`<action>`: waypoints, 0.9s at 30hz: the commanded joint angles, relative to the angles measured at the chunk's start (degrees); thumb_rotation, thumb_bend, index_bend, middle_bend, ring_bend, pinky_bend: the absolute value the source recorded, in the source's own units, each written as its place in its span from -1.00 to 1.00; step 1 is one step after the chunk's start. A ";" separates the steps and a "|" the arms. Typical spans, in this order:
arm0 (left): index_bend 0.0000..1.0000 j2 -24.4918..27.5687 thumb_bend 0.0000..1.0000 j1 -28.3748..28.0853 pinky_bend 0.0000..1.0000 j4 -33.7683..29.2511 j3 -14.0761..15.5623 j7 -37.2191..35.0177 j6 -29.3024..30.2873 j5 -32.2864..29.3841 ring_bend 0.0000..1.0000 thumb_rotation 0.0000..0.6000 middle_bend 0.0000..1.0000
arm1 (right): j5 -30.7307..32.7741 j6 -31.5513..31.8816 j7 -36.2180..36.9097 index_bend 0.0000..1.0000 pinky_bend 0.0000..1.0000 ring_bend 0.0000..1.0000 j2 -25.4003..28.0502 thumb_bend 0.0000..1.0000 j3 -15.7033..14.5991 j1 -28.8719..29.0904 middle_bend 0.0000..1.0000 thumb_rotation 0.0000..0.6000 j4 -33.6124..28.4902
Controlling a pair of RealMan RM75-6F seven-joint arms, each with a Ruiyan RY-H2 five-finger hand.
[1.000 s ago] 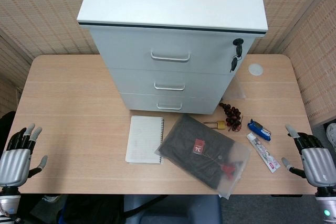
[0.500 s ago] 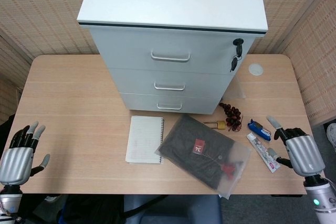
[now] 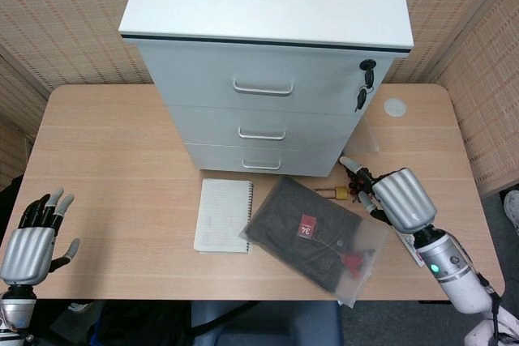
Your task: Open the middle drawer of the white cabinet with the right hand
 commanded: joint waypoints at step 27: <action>-0.82 0.16 -0.38 -0.38 -0.81 0.37 0.19 -0.10 -1.05 -0.96 -0.94 1.00 -0.98 | 15.13 -11.73 -10.73 -0.68 0.84 0.72 -7.56 -0.05 6.06 17.01 0.67 1.00 1.61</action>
